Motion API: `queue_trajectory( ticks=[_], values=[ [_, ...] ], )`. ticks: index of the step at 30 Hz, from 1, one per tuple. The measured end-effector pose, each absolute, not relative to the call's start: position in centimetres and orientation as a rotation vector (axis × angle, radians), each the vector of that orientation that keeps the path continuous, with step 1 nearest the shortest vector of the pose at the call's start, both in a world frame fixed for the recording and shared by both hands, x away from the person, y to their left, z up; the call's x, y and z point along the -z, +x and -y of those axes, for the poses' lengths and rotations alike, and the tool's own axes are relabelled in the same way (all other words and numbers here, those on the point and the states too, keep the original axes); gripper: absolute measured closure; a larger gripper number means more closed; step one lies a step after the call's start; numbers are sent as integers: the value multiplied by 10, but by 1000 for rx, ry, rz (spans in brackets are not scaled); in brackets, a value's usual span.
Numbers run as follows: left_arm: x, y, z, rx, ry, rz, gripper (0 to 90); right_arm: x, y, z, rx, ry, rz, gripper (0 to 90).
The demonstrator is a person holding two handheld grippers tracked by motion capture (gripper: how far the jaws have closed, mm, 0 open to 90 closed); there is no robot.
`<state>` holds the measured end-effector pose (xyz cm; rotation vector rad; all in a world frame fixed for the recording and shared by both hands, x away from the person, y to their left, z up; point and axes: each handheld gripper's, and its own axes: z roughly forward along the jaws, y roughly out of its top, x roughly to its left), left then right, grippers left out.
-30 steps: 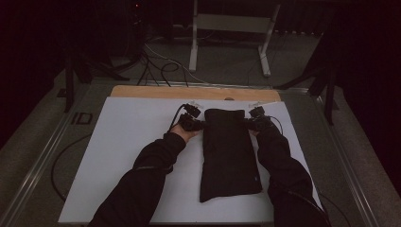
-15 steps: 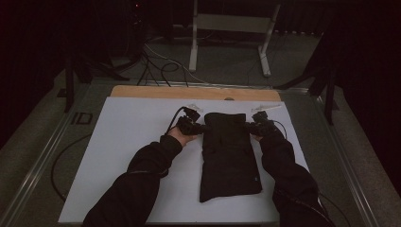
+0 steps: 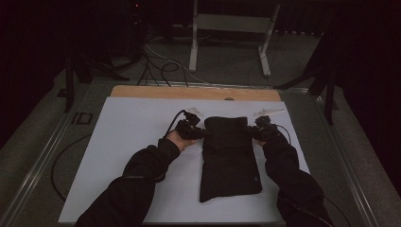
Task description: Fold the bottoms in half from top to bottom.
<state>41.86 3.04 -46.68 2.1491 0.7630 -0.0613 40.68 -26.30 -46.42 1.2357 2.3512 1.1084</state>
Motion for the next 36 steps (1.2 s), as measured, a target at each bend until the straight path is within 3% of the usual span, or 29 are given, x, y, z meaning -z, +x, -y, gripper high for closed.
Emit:
queue_trajectory(
  ticks=[23,36],
  values=[
    [456,387,-36,80,2167,-697,860,449,367,263,-1150,1177,-2362,852],
    [461,366,-39,107,2169,-666,859,457,338,266,-1166,1180,-2376,852]
  ],
)
